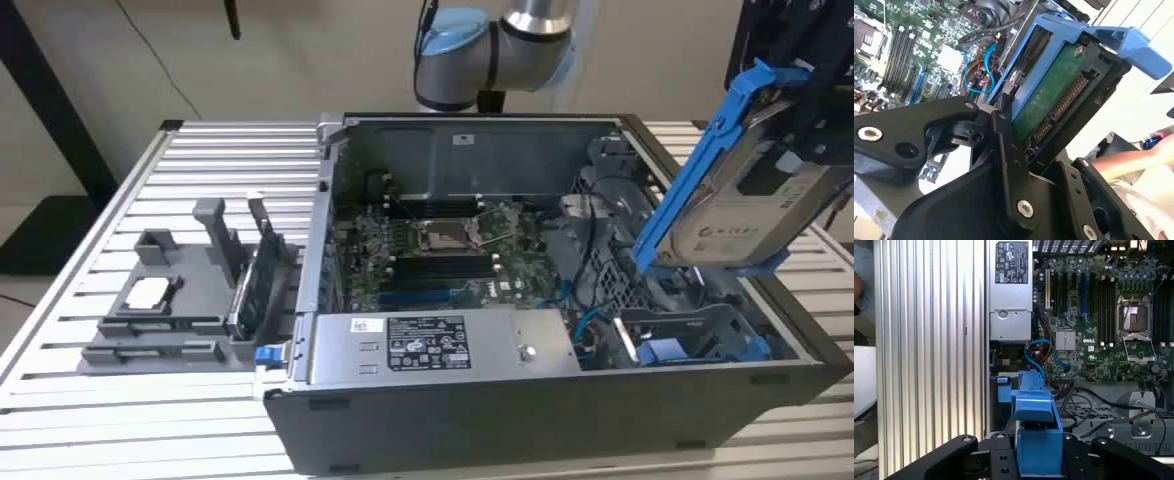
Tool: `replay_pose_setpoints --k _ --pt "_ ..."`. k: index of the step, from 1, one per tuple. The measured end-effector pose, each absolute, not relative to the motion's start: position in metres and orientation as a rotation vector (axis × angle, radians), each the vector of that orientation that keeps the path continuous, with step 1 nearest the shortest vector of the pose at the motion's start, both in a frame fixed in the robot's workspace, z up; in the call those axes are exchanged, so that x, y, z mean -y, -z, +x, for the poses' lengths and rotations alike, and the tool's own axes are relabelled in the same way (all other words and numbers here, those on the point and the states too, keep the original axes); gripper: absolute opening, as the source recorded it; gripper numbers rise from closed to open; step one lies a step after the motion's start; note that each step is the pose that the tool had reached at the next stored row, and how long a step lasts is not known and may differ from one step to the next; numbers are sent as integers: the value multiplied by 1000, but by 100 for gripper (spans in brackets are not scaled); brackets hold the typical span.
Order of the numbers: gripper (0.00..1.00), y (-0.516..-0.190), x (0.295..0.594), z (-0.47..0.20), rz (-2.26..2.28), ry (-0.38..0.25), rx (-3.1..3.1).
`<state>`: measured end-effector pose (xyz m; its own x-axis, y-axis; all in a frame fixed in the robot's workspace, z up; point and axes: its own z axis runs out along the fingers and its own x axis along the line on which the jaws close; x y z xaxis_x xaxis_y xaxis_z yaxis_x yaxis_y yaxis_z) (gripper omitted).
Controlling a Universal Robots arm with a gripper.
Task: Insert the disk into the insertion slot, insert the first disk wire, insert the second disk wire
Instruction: 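Insert the disk into the insertion slot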
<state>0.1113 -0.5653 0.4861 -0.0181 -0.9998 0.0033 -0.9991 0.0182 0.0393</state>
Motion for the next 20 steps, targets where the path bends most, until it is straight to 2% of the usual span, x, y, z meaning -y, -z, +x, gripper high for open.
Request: replay_pose_setpoints --k 20 --pt "33 -486 565 111 2180 40 2220"
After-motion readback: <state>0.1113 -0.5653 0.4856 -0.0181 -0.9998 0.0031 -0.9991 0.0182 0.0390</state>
